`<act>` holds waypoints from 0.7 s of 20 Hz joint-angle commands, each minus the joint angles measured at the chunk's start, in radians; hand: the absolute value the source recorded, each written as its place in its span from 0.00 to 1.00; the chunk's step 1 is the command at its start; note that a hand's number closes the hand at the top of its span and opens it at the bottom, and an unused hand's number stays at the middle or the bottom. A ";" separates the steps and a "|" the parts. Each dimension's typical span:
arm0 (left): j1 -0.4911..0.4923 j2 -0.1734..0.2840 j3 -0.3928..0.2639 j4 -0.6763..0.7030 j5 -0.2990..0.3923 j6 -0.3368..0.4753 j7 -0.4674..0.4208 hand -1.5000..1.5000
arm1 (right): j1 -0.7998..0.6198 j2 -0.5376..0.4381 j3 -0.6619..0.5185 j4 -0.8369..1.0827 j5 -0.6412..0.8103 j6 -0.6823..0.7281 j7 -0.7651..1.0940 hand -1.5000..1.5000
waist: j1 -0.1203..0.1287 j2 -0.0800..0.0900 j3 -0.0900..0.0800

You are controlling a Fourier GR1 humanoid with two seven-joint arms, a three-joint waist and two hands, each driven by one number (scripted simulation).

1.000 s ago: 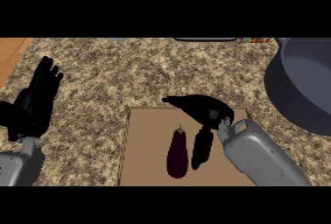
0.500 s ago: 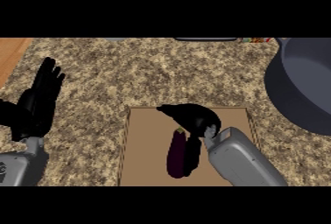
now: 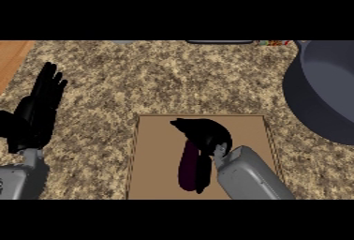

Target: Pick the eggplant from the tray and place it in the pot

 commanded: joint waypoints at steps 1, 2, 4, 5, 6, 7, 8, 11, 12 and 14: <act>-0.037 0.020 0.047 -0.016 0.003 -0.024 0.066 0.50 | 0.052 0.025 0.004 -0.009 0.058 0.002 -0.032 0.00 | -0.001 0.000 0.000; -0.008 -0.023 0.019 0.003 -0.021 -0.010 -0.004 0.50 | -0.021 -0.009 -0.043 0.126 0.080 -0.007 -0.143 0.00 | 0.003 0.001 0.000; -0.028 0.002 0.037 -0.016 -0.027 -0.023 0.049 0.50 | -0.030 0.054 0.015 0.108 0.061 -0.040 -0.043 0.00 | 0.003 0.001 0.000; -0.051 -0.044 0.000 0.029 -0.057 0.001 0.009 0.50 | 0.032 0.054 0.056 0.056 0.089 -0.060 -0.017 0.00 | -0.001 0.001 0.000; -0.040 -0.022 0.036 0.025 -0.021 -0.039 0.018 0.50 | 0.039 0.031 0.012 0.146 0.143 -0.072 -0.148 0.00 | 0.000 0.001 0.000; 0.011 -0.023 0.050 0.009 -0.032 -0.040 -0.017 0.50 | 0.082 0.052 0.031 0.049 0.144 -0.036 -0.049 0.00 | -0.001 0.000 0.000; 0.033 -0.031 0.037 -0.065 -0.025 -0.038 0.041 0.50 | 0.012 0.055 -0.013 0.105 0.127 -0.012 -0.050 0.00 | 0.003 0.000 0.000; 0.030 -0.063 0.026 -0.029 -0.063 -0.022 0.004 0.50 | -0.007 0.055 -0.021 0.164 0.142 -0.032 -0.102 0.00 | 0.003 0.000 0.000; -0.048 -0.062 0.053 0.123 -0.055 -0.045 -0.086 0.50 | 0.015 0.055 -0.013 0.171 0.165 -0.057 -0.093 0.00 | -0.002 0.002 0.000; 0.041 -0.044 0.058 -0.036 -0.035 -0.061 0.011 0.50 | 0.065 0.007 -0.023 0.135 0.166 -0.035 -0.185 0.00 | 0.001 0.000 0.000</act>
